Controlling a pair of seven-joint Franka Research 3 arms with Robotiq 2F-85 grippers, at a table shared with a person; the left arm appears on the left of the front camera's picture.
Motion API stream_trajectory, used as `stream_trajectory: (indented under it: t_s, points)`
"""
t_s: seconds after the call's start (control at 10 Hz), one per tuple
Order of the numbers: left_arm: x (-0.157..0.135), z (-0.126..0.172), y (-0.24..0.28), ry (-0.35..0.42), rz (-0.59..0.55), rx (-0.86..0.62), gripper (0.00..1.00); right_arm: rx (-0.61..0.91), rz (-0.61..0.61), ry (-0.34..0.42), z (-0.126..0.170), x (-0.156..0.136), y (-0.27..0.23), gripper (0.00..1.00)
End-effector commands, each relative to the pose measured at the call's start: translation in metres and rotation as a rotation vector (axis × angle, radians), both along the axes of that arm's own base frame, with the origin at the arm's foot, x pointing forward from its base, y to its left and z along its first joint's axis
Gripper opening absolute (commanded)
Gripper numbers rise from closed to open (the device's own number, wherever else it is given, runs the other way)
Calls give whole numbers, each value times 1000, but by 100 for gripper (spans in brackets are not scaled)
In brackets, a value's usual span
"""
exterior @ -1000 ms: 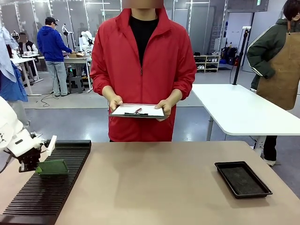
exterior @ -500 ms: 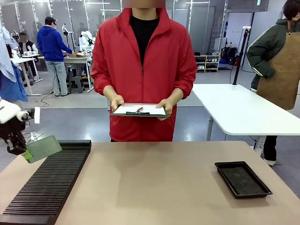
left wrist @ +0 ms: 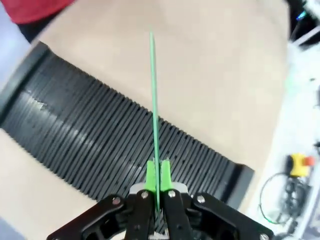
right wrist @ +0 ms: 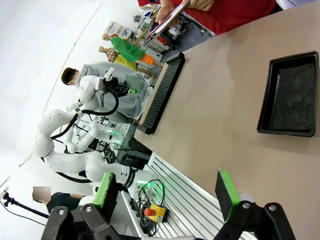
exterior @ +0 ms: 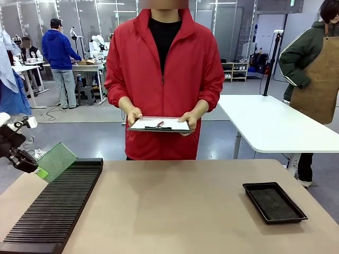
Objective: Inspect the PCB.
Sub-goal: Pick up the Blank PCB and present it to the human.
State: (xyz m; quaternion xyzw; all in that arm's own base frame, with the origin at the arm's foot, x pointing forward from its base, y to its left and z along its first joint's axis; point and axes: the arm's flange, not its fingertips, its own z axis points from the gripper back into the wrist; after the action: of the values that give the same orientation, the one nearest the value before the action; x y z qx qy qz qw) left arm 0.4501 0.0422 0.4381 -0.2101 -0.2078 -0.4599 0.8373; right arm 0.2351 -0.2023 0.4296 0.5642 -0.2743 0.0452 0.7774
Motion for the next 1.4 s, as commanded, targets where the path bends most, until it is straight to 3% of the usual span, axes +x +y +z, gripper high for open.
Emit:
stream_trajectory:
  t_s: [0.0,0.2,0.3,0.4,0.6,0.8,0.9,1.0,1.3]
  points:
    - [-4,10,-3,-20,-13,79,0,7,1,-11,1,0,0,100]
    - [-1,3,-2,-6,-17,32,4,7,1,-11,1,0,0,100]
    - [12,5,3,128,-2,-251,4,7,1,-11,1,0,0,100]
    - [23,2,-3,278,-71,-446,4,7,1,-11,1,0,0,100]
    - [46,-6,-30,465,-99,-719,4,7,1,-11,1,0,0,100]
    - [67,-22,-69,637,-57,-860,4,7,1,-11,1,0,0,100]
    - [77,-29,-84,662,10,-905,4,7,1,-11,1,0,0,100]
    - [88,-37,-94,755,43,-975,4,7,1,-11,1,0,0,100]
    - [119,-49,-100,906,183,-1047,4,7,1,-11,1,0,0,100]
